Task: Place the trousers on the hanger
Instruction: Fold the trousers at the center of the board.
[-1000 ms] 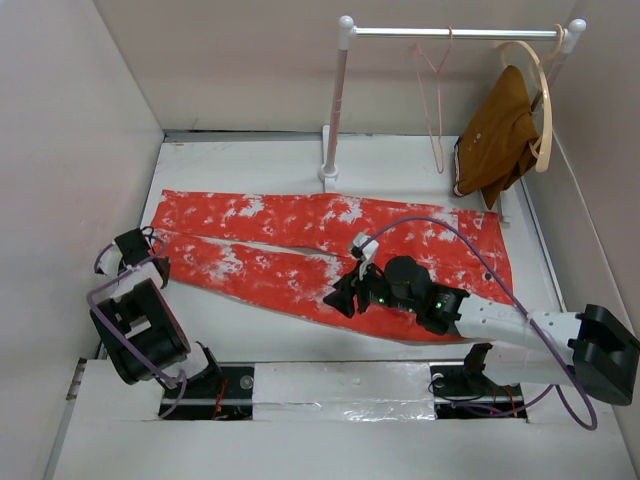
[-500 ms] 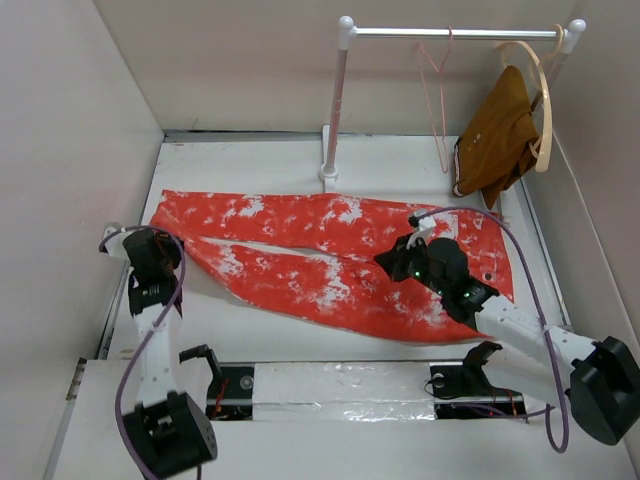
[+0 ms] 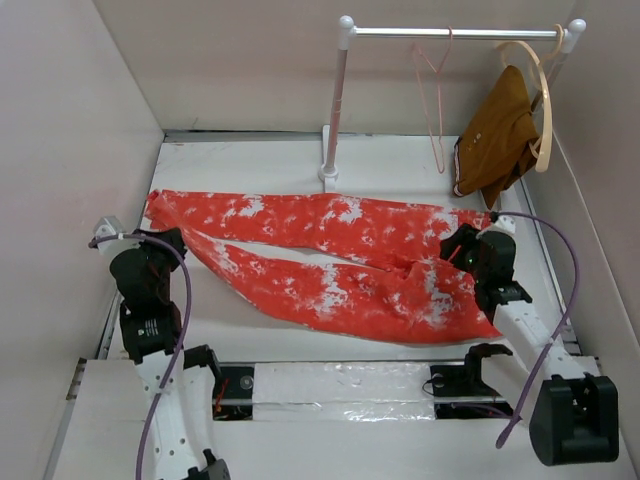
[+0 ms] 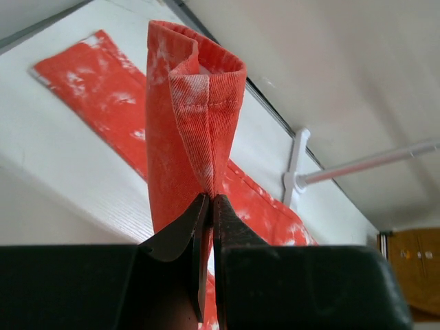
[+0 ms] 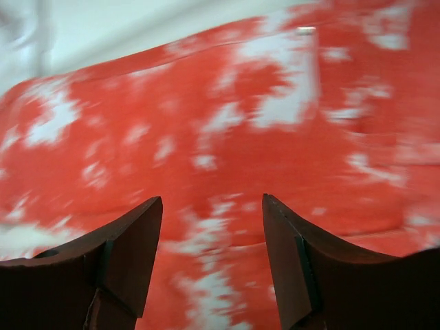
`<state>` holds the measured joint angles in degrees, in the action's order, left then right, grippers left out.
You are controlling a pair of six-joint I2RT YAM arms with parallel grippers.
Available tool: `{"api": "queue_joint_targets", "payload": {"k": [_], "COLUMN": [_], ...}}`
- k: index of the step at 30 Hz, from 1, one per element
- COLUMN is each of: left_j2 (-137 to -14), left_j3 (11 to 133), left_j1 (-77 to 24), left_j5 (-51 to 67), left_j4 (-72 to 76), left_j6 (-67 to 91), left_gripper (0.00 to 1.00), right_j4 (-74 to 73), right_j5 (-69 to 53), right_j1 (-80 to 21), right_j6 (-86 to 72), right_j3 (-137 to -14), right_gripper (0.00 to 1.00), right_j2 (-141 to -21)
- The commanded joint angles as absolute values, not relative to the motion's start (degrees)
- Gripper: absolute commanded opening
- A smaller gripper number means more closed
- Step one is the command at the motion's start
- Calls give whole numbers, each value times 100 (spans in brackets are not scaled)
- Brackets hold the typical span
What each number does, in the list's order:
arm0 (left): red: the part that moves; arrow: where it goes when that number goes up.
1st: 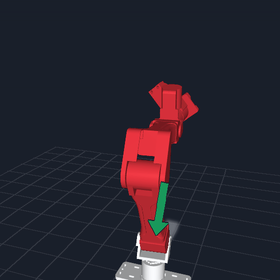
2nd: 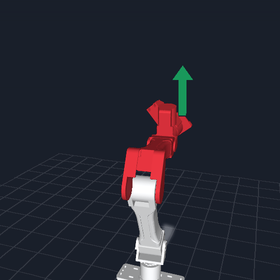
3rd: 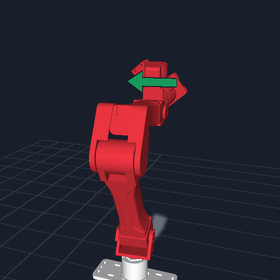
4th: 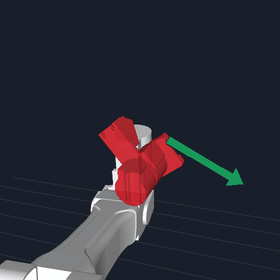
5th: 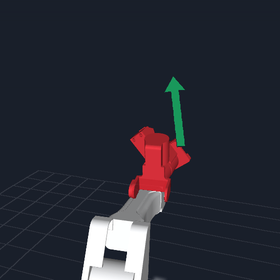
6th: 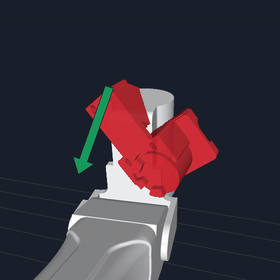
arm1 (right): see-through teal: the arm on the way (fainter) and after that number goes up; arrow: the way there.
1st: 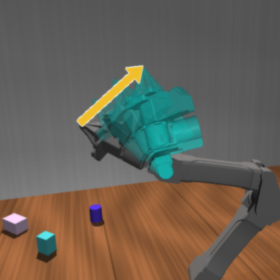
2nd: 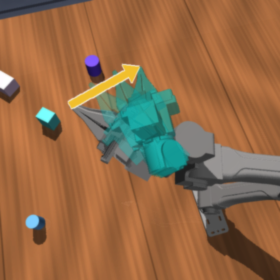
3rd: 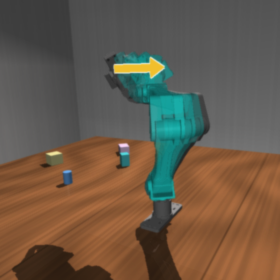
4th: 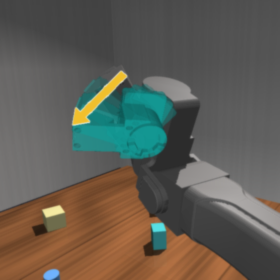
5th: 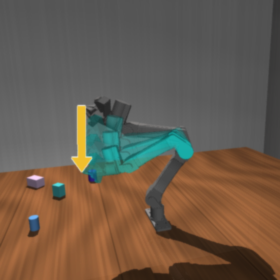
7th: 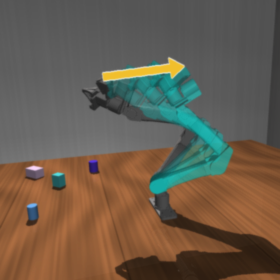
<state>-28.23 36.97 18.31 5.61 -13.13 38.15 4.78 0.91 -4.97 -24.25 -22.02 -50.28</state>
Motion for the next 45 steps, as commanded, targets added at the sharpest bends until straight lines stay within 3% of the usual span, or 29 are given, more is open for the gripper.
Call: {"api": "queue_joint_targets", "payload": {"k": [1, 13, 16, 29, 33, 38, 45], "left_j2": [-2690, -2119, -1987, -1784, -1758, -1810, -1890], "left_j3": [3982, 3823, 3876, 4043, 4245, 4289, 4237], "left_j1": [1531, 264, 53, -132, -132, -132, -132], "left_j5": [1089, 1037, 862, 431, 106, 132, 430], "left_j4": [-1293, -1301, -1388, -1660, -1925, -1916, -1670], "left_j6": [3340, 3129, 3138, 3164, 3050, 2962, 2953], "left_gripper": [0, 0, 0, 0, 0, 0, 0], "right_j4": [298, -332, -677, -1108, -923, -800, -747], "right_j5": [1053, 1003, 906, -1783, -1898, -2197, -717], "right_j1": [-27, 2134, 2276, 2005, 1688, 1617, 1942], "right_j6": [-2645, -3181, -3085, -2233, -2276, -2276, -2749], "right_j3": [-2347, -3795, -4201, -5633, -5791, -6082, -4731], "right_gripper": [66, 63, 61, 52, 46, 55, 64], "right_j2": [-5246, -7293, -7979, -9922, -10046, -9932, -7580]}}
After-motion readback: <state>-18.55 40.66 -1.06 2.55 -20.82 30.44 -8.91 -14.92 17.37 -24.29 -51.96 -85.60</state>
